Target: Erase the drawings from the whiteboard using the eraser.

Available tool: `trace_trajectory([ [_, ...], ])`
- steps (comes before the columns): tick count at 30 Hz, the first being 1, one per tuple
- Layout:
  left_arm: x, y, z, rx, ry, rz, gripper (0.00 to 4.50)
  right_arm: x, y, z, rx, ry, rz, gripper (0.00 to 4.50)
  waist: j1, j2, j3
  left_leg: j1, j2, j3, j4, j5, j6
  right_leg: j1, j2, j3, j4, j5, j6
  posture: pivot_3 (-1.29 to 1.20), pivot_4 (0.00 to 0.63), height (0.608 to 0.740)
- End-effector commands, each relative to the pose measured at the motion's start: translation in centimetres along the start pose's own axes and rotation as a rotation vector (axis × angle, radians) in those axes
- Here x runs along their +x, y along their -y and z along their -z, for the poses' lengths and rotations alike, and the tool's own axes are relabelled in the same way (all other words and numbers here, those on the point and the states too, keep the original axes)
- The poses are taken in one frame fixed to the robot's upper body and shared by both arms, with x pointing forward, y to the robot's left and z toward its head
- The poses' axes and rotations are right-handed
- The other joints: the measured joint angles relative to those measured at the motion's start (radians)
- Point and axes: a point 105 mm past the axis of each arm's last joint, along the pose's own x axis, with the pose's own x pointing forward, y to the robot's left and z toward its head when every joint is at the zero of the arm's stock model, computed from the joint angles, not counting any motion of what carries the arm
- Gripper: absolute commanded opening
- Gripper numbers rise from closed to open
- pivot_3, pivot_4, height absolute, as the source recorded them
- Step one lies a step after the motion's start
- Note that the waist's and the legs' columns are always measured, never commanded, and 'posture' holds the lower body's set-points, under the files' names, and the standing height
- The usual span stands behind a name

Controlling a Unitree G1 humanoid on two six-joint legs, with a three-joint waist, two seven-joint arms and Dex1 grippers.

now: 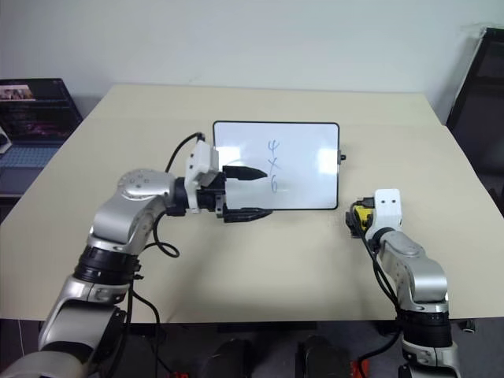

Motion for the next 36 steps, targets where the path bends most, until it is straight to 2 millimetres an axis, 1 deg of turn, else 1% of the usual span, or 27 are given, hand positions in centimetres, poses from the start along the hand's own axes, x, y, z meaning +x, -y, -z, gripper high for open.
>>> trace_trajectory([
  [1, -0.4, -0.2, -0.8, 0.042, 0.013, -0.009, 4.5, -0.1, 0.4, -1.0, 0.007, 0.042, 0.018, 2.76, 0.0, 0.0, 0.0, 0.0, 0.0, 0.0, 0.0, 0.0, 0.0, 0.0, 0.0, 0.0, 0.0, 0.0, 0.0, 0.0, 0.15, 0.74],
  [5, -0.4, -0.2, -0.5, 0.043, 0.007, -0.01, 4.5, 0.1, 0.3, -0.7, 0.002, 0.028, 0.013, 1.34, 0.0, 0.0, 0.0, 0.0, 0.0, 0.0, 0.0, 0.0, 0.0, 0.0, 0.0, 0.0, 0.0, 0.0, 0.0, 0.0, 0.15, 0.74],
  [6, -0.3, -0.1, -0.5, 0.043, 0.006, -0.009, 4.5, 0.1, 0.3, -0.7, 0.0, 0.024, 0.011, 1.09, 0.0, 0.0, 0.0, 0.0, 0.0, 0.0, 0.0, 0.0, 0.0, 0.0, 0.0, 0.0, 0.0, 0.0, 0.0, 0.0, 0.15, 0.74],
  [7, -0.3, -0.1, -0.4, 0.043, 0.006, -0.009, 4.5, 0.1, 0.3, -0.6, 0.0, 0.023, 0.011, 0.99, 0.0, 0.0, 0.0, 0.0, 0.0, 0.0, 0.0, 0.0, 0.0, 0.0, 0.0, 0.0, 0.0, 0.0, 0.0, 0.0, 0.15, 0.74],
  [9, -0.4, -0.1, -0.2, 0.036, 0.003, -0.017, 4.5, 0.1, 0.3, -0.7, 0.0, 0.026, 0.012, 0.99, 0.0, 0.0, 0.0, 0.0, 0.0, 0.0, 0.0, 0.0, 0.0, 0.0, 0.0, 0.0, 0.0, 0.0, 0.0, 0.0, 0.15, 0.74],
  [12, -0.7, -0.5, 0.4, 0.008, -0.014, -0.076, 4.5, -0.1, 0.4, -1.0, -0.005, 0.038, 0.015, 0.99, 0.0, 0.0, 0.0, 0.0, 0.0, 0.0, 0.0, 0.0, 0.0, 0.0, 0.0, 0.0, 0.0, 0.0, 0.0, 0.0, 0.15, 0.74],
  [15, -1.6, -1.2, 1.4, -0.009, -0.063, -0.179, 4.5, -0.9, 0.2, -2.2, -0.046, 0.092, -0.008, 0.99, 0.0, 0.0, 0.0, 0.0, 0.0, 0.0, 0.0, 0.0, 0.0, 0.0, 0.0, 0.0, 0.0, 0.0, 0.0, 0.0, 0.15, 0.74],
  [17, -2.2, -1.7, 2.0, -0.01, -0.086, -0.263, 4.5, -1.9, -0.7, -3.3, -0.091, 0.153, -0.078, 0.99, 0.0, 0.0, 0.0, 0.0, 0.0, -0.001, 0.0, 0.0, 0.0, 0.0, 0.0, 0.0, 0.0, 0.0, 0.0, 0.0, 0.15, 0.74],
  [18, -2.5, -2.2, 2.3, -0.002, -0.099, -0.326, 4.5, -2.5, -1.5, -3.6, -0.111, 0.176, -0.134, 0.99, 0.001, 0.0, 0.0, 0.0, 0.0, -0.001, 0.0, 0.0, 0.0, 0.0, 0.0, 0.0, 0.0, 0.0, 0.0, 0.0, 0.15, 0.74],
  [22, -3.6, -3.6, 3.1, -0.036, -0.12, -0.505, 4.5, -4.4, -3.4, -4.2, -0.227, 0.212, -0.263, 0.99, 0.002, 0.0, 0.0, -0.001, 0.0, -0.003, 0.001, 0.0, 0.0, 0.0, 0.0, 0.0, 0.0, 0.0, 0.0, 0.0, 0.15, 0.74],
  [23, -3.7, -3.8, 3.2, -0.041, -0.125, -0.531, 4.5, -4.7, -3.8, -4.3, -0.252, 0.218, -0.282, 0.99, 0.002, 0.0, 0.0, -0.002, 0.0, -0.004, 0.002, 0.0, 0.0, 0.0, 0.0, -0.001, 0.0, 0.0, 0.0, 0.0, 0.15, 0.74],
  [26, -4.1, -4.4, 3.3, -0.057, -0.132, -0.61, 4.5, -5.3, -5.5, -5.6, -0.314, 0.267, -0.376, 0.99, 0.001, 0.0, 0.0, -0.001, 0.0, -0.003, 0.003, 0.0, 0.0, 0.001, 0.0, -0.001, 0.0, 0.0, 0.002, 0.0, 0.15, 0.74],
  [28, -4.4, -4.7, 3.6, -0.071, -0.153, -0.647, 4.5, -5.1, -7.5, -6.8, -0.397, 0.308, -0.456, 0.99, -0.003, 0.0, 0.0, -0.001, 0.0, -0.003, 0.003, 0.0, 0.0, 0.001, 0.0, -0.001, 0.0, 0.0, 0.002, 0.0, 0.15, 0.74],
  [30, -4.5, -5.0, 3.6, -0.079, -0.164, -0.67, 4.5, -4.6, -8.7, -7.6, -0.463, 0.33, -0.494, 0.99, -0.007, 0.0, 0.0, 0.0, 0.0, -0.002, 0.003, 0.0, 0.0, 0.001, 0.0, -0.002, 0.001, 0.001, 0.002, 0.0, 0.15, 0.74],
  [31, -4.5, -5.3, 3.5, -0.076, -0.168, -0.684, 4.5, -4.0, -9.2, -8.0, -0.483, 0.339, -0.501, 0.99, -0.007, 0.0, 0.0, 0.0, 0.0, -0.003, 0.003, 0.0, 0.0, 0.001, 0.0, -0.002, 0.001, 0.001, 0.002, 0.0, 0.15, 0.74],
  [33, -4.3, -5.7, 3.1, -0.069, -0.176, -0.705, 4.5, -2.2, -9.9, -9.5, -0.533, 0.355, -0.5, 0.99, -0.007, 0.0, 0.0, 0.0, 0.0, -0.003, 0.003, 0.0, 0.0, 0.001, 0.0, -0.002, 0.001, 0.001, 0.002, 0.0, 0.15, 0.74],
  [36, -3.8, -6.0, 2.8, -0.062, -0.184, -0.712, 4.5, -0.8, -10.5, -10.9, -0.575, 0.369, -0.505, 0.99, -0.001, 0.0, 0.0, 0.0, 0.0, -0.002, 0.003, 0.0, 0.0, 0.001, 0.0, -0.003, 0.001, 0.002, 0.001, 0.0, 0.15, 0.74],
])
